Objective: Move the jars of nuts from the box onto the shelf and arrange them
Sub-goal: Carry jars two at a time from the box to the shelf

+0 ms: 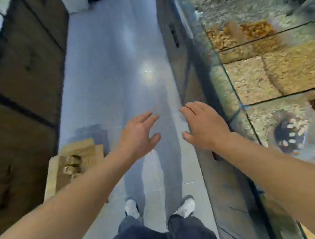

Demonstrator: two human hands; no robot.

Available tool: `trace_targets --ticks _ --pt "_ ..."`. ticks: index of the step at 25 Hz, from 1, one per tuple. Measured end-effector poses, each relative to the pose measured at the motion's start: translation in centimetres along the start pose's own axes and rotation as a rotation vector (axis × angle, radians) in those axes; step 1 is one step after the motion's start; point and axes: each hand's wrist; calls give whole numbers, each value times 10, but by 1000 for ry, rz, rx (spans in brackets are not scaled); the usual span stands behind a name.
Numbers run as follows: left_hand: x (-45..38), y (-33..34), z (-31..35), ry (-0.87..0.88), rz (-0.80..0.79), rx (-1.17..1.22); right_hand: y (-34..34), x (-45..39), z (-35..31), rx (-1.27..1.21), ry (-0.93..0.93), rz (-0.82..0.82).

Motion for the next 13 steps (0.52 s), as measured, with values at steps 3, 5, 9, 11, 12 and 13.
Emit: trace_targets --ticks 3,5,9,11,12,13 --pt "66 -27 -68 -160 63 17 4 -37 -90 20 -159 -38" --pt "112 -45 -119 -244 101 37 6 -58 -159 23 -240 -56" --pt "196 -78 -215 -382 128 36 20 -84 -289 -35 -332 -106" --pt "232 -97 -258 -435 136 42 29 -96 -347 -49 -375 -133" --pt "252 -106 -283 -480 135 44 33 -103 -379 -49 -399 -147" --pt "269 -116 -304 -522 146 53 37 -111 -408 -54 -418 -165"
Point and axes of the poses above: each hand's wrist, its own x-axis away from the middle knuckle, its own y-axis out of the palm, z = x × y, and after that the axes turned 9 degrees about x, right-handed
